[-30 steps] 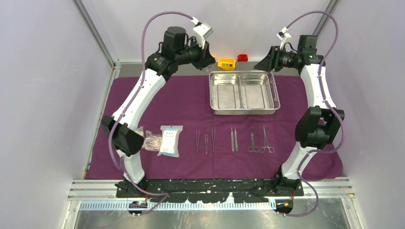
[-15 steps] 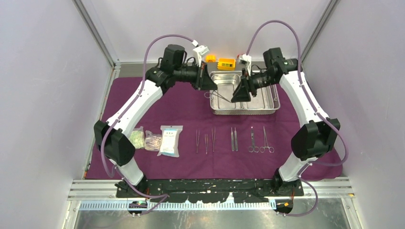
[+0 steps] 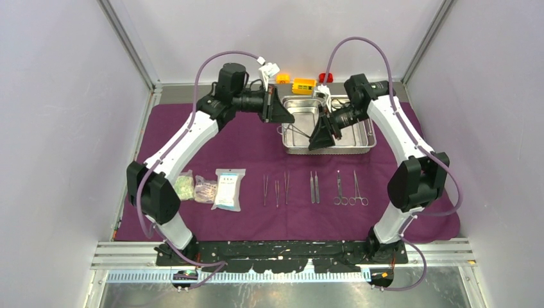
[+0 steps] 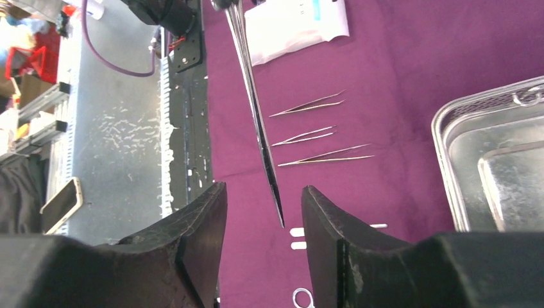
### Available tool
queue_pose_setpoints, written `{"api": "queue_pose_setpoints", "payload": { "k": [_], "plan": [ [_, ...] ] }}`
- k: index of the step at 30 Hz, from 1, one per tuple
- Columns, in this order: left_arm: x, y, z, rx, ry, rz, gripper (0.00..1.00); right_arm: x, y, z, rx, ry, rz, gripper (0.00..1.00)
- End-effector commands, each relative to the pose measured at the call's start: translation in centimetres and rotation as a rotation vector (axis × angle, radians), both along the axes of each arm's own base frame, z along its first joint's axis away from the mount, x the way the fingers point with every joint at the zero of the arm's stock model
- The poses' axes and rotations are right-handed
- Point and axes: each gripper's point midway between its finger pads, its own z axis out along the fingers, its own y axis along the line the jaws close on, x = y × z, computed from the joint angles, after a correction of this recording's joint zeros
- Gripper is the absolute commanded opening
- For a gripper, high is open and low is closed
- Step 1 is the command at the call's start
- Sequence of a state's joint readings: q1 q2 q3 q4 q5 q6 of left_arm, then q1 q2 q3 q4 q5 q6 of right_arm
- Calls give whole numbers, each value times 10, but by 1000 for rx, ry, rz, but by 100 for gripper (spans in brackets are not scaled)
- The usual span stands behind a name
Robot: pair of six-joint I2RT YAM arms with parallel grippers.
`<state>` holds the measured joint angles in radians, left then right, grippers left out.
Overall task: Open and lay out the surgical kit
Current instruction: Place the medical item in the surgical kit.
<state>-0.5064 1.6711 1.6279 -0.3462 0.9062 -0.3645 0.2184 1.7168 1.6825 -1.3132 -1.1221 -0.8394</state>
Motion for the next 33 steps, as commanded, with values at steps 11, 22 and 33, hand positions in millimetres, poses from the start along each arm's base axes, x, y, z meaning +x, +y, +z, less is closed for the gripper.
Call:
{"api": "queue_pose_setpoints", "payload": {
  "k": [11, 22, 33],
  "plan": [
    [-10, 8, 22, -113, -13, -33, 0, -16, 9, 9, 97, 105, 81, 37],
    [-16, 9, 9, -110, 16, -46, 0, -8, 10, 14, 80, 127, 45, 9],
    [-25, 14, -3, -79, -24, -86, 0, 16, 5, 6, -48, -2, -145, 0]
  ]
}}
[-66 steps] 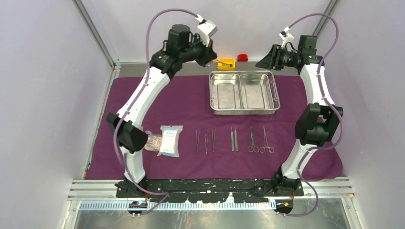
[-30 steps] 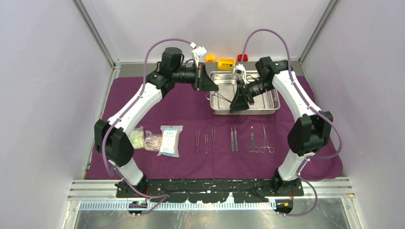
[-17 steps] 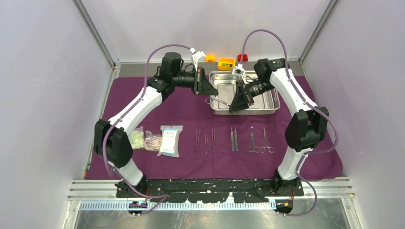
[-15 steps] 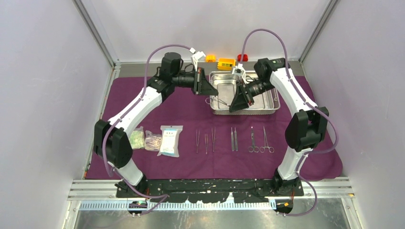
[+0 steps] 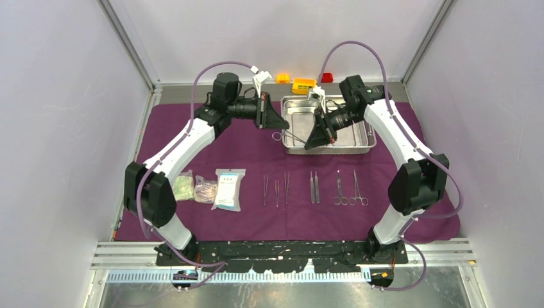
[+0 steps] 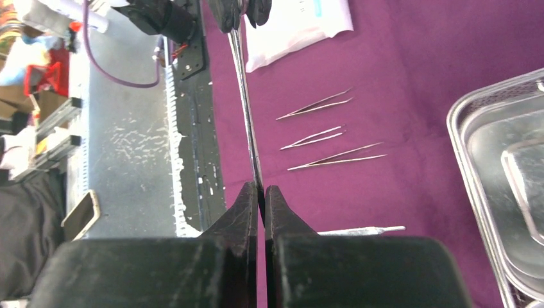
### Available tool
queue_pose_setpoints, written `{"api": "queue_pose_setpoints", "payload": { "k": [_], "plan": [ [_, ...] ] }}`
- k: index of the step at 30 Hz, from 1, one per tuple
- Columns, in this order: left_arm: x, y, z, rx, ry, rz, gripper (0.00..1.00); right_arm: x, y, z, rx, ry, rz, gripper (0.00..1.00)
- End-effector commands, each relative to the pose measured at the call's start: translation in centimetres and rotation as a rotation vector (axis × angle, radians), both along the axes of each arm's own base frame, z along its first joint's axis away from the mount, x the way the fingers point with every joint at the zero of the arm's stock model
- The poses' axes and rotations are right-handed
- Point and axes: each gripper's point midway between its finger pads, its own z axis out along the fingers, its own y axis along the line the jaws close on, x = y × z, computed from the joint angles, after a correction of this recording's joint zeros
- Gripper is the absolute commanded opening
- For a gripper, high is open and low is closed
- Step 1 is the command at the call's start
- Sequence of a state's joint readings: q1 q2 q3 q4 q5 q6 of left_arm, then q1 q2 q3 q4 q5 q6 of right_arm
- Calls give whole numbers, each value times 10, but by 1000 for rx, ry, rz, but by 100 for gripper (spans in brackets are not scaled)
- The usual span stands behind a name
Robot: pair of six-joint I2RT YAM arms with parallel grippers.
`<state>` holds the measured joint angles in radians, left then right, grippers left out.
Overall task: Open and lay out the surgical kit
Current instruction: Place the medical item in the surgical kit.
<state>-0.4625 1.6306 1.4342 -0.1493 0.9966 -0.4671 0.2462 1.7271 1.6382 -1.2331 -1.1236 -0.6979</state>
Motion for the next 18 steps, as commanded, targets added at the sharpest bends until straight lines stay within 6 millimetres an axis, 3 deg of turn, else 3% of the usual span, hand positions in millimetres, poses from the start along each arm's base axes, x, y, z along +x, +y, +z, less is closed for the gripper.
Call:
{"api": "queue_pose_setpoints", "payload": {
  "k": [1, 8, 16, 18],
  "plan": [
    [-21, 2, 19, -15, -101, -70, 0, 16, -7, 15, -60, -108, -106, 1],
    [-28, 6, 18, 9, -137, -108, 0, 5, -17, 8, -118, -132, -64, 0],
    [-38, 12, 16, 33, -153, -135, 0, 12, -21, 12, -156, -170, -89, 0],
    [-33, 14, 17, 47, -164, -100, 0, 19, -21, 14, -163, -152, -126, 6]
  ]
}}
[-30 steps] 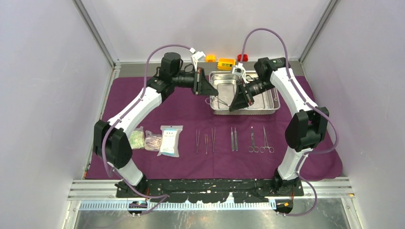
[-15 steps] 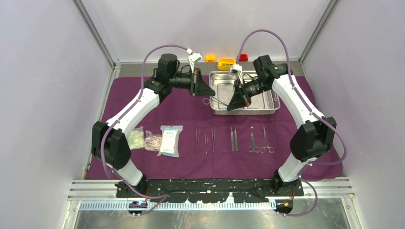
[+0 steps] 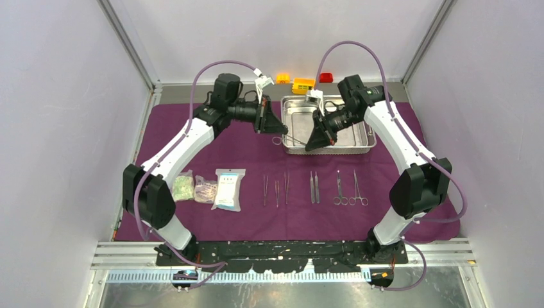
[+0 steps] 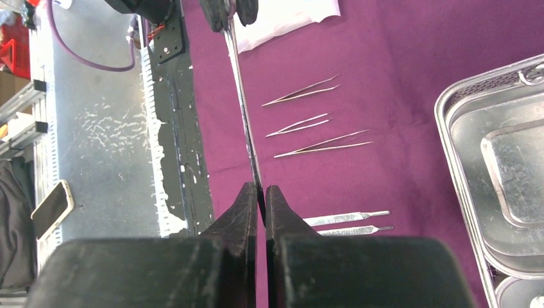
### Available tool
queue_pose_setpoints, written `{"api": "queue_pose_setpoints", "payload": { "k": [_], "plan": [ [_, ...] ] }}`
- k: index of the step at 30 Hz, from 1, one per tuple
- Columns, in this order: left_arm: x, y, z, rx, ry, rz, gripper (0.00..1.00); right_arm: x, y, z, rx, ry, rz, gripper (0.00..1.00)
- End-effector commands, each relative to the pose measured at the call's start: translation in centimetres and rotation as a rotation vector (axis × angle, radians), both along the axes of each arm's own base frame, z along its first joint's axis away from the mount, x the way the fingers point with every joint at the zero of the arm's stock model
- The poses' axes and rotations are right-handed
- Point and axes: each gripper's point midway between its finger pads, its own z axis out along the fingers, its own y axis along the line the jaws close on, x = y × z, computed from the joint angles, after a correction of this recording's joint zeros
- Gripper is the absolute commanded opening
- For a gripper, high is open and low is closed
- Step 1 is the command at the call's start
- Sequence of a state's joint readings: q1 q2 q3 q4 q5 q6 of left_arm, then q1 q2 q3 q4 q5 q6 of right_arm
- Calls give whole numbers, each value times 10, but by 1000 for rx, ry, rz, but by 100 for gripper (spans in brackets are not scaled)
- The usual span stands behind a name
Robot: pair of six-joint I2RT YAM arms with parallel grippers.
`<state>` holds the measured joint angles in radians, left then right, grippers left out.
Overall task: Open and lay out the surgical kit
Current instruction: Place the medical item in the surgical kit.
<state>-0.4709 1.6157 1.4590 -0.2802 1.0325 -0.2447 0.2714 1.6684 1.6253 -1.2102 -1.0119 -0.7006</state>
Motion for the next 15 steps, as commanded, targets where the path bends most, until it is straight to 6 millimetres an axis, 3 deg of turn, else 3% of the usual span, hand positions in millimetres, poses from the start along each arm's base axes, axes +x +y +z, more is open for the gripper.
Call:
{"api": "queue_pose_setpoints", "payload": {
  "k": [1, 3, 5, 8, 12, 15],
  "plan": [
    [-15, 11, 22, 17, -36, 19, 0, 30, -16, 14, -78, -52, -165, 12],
    [-2, 15, 23, 29, -40, 91, 0, 55, -19, 13, -95, -39, -302, 24],
    [16, 21, 25, 38, -40, 183, 0, 86, -30, 12, -99, -21, -489, 29],
    [42, 31, 32, 46, -46, 312, 0, 125, -45, 27, 8, 85, -716, 43],
    [64, 36, 45, 44, -63, 426, 0, 149, -48, 40, 125, 167, -859, 54],
    [83, 40, 51, 39, -61, 523, 0, 156, -42, 52, 221, 225, -916, 55]
  ]
}}
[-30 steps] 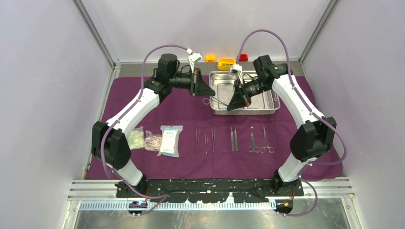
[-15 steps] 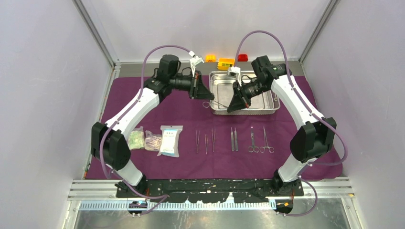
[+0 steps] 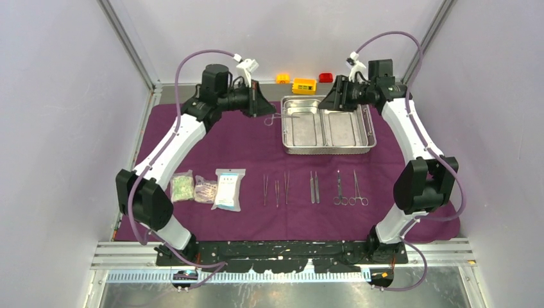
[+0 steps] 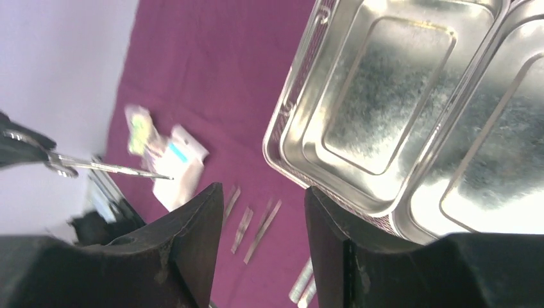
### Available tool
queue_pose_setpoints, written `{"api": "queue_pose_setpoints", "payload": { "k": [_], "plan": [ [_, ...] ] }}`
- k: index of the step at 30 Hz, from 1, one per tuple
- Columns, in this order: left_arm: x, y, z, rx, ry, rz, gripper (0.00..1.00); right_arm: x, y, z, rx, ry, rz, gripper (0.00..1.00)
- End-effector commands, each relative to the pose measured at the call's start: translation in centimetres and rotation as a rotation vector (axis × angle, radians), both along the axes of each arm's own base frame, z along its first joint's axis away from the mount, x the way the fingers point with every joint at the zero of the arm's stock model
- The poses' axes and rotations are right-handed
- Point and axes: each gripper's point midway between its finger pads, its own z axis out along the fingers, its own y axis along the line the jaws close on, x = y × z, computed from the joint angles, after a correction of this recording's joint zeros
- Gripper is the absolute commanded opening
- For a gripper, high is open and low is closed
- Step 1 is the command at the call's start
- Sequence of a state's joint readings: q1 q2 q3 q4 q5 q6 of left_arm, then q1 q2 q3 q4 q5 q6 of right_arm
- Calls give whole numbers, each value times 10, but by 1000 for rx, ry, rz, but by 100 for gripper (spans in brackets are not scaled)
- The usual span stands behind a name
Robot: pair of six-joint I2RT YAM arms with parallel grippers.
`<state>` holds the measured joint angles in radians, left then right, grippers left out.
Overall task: Open and lay out the surgical kit
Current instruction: Place the medical item in the surgical kit.
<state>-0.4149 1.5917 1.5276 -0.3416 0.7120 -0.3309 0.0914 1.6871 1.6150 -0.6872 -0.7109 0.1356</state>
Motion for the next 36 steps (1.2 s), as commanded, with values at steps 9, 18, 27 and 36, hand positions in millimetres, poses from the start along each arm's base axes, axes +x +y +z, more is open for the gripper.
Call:
{"api": "queue_pose_setpoints", "payload": {
  "k": [9, 18, 27, 36],
  "plan": [
    [50, 2, 39, 62, -195, 267, 0, 36, 51, 49, 513, 218, -292, 46],
    [37, -10, 31, 135, -251, 300, 0, 31, 72, 36, 617, 357, -352, 54],
    [36, -26, 25, 207, -297, 311, 0, 28, 76, 26, 732, 429, -376, 52],
    [35, -40, 5, 267, -308, 294, 0, 31, 85, 28, 812, 473, -359, 47]
  ]
}}
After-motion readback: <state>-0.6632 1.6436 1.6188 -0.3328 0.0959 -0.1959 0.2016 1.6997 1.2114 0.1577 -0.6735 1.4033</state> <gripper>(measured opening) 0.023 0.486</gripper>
